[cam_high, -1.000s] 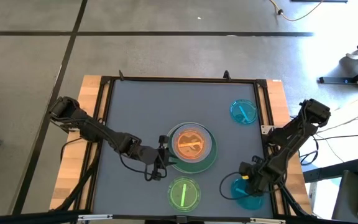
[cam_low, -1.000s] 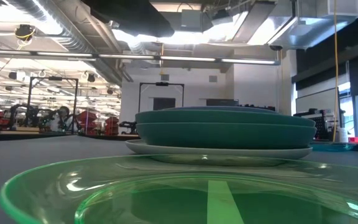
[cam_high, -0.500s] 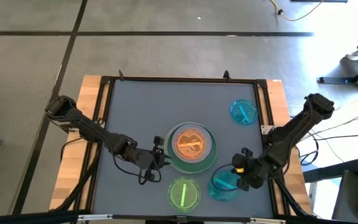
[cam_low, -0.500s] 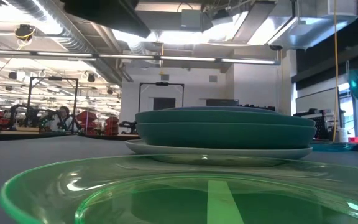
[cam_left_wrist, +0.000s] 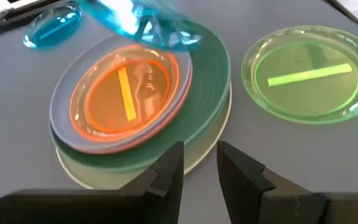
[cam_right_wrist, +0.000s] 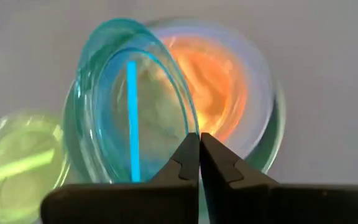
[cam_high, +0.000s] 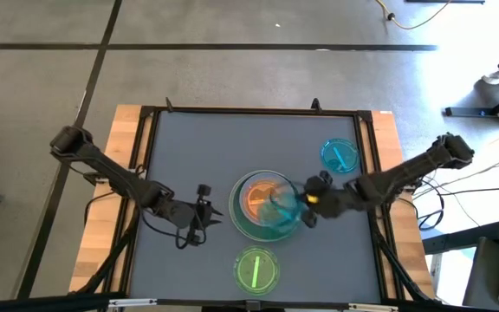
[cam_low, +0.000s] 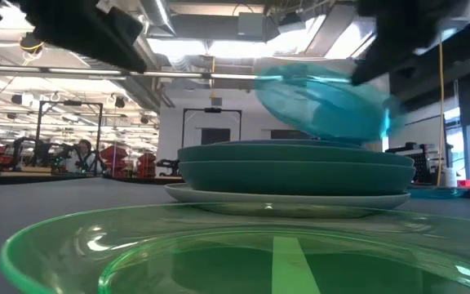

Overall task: Stack plastic plates
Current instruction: Stack the bottom light blue plate on top of the orange plate

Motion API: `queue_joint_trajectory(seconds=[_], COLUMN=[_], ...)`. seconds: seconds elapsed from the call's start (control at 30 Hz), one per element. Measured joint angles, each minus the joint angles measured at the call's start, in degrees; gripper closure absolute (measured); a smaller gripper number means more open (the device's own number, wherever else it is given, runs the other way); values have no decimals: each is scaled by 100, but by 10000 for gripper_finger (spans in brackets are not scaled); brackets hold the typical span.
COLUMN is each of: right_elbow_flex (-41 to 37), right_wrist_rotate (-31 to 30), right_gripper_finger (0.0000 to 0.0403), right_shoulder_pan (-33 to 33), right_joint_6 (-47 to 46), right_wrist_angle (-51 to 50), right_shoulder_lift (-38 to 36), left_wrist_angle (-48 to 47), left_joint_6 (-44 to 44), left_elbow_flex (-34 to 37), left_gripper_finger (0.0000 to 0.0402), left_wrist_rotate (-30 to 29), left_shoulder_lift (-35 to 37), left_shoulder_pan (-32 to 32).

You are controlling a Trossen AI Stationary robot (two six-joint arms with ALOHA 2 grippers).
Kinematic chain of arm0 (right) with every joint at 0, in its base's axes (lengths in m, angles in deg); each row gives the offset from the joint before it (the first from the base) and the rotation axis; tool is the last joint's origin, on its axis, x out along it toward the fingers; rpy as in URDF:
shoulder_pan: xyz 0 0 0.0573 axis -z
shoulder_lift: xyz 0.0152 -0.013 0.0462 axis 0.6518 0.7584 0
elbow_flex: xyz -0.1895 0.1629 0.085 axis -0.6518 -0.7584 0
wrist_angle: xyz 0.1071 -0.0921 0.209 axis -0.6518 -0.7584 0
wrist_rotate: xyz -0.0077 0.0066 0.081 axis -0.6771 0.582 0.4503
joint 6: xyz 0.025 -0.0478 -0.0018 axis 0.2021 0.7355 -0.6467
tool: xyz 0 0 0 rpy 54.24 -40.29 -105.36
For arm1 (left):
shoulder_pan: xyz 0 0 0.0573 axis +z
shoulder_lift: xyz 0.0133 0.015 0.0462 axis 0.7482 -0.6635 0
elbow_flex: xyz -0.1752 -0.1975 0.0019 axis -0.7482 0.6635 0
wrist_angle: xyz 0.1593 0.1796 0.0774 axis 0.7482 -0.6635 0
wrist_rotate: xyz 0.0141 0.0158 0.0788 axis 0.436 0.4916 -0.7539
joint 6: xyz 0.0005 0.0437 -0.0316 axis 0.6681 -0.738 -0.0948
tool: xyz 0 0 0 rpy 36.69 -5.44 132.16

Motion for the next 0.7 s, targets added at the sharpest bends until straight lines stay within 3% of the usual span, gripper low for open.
queue_joint_trajectory(seconds=[0.23,0.4,0.57,0.7], right_elbow_flex=[0,0,0,-1], right_wrist_rotate=[562,851,1589,1696], right_gripper_finger=[402,402,402,402], right_shoulder_pan=[1249,1906,2250,2320], right_joint_6=[1004,1307,1338,1407], right_wrist_angle=[987,1066,1134,1187], right_shoulder_lift=[84,388,864,1248], left_wrist_angle=[4,21,16,16], left_joint_6=[160,163,119,106], left_elbow_flex=[282,283,283,283], left_gripper_finger=[311,311,311,311], left_wrist_rotate=[7,33,44,46], left_shoulder_lift=[124,124,124,124], left_shoulder_pan=[13,13,0,0])
